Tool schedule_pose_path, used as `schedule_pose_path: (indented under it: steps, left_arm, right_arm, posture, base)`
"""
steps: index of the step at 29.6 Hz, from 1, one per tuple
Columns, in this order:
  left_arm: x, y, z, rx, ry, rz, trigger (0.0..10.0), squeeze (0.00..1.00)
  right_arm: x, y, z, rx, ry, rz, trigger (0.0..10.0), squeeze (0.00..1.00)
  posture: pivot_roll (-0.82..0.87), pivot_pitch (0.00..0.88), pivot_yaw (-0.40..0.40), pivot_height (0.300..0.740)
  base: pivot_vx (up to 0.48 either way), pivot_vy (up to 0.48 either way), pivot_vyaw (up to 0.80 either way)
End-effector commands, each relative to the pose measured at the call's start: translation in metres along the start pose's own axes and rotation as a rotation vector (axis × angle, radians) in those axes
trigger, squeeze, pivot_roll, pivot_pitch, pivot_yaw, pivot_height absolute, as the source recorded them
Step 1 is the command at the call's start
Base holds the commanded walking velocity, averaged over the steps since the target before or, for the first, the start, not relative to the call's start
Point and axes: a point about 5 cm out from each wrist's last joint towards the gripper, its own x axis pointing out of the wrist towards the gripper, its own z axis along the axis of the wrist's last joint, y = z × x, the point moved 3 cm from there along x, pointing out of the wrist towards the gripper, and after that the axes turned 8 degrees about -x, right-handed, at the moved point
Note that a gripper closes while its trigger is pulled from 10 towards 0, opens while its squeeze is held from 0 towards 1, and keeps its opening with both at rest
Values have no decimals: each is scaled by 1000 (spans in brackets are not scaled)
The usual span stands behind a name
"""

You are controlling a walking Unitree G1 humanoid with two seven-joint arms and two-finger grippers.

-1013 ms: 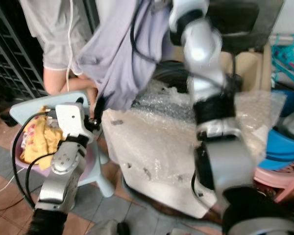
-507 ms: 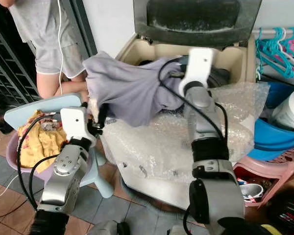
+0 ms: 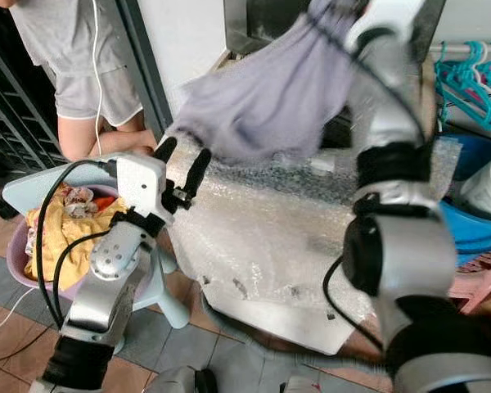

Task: Clothes washing

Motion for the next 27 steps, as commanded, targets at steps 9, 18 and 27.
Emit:
schedule_pose_path:
  steps: [9, 18, 27]
  left_arm:
    - [-19, 19, -27, -15, 113, 158, 10000, 0]
    - [-23, 28, -37, -34, 159, 202, 10000, 0]
    - [-21, 24, -38, -41, 163, 182, 10000, 0]
  right_arm:
    - [-53, 37, -53, -20, 32, 229, 10000, 1000]
    - [-118, 33, -78, -59, 87, 295, 10000, 1000]
    - [-155, 45, -78, -57, 128, 348, 10000, 1000]
  posture:
    - [-69, 0, 92, 740]
    - [-91, 0, 115, 740]
    - [-104, 0, 120, 740]
  base:
    - [0, 0, 0]
    - [0, 0, 0]
    - [0, 0, 0]
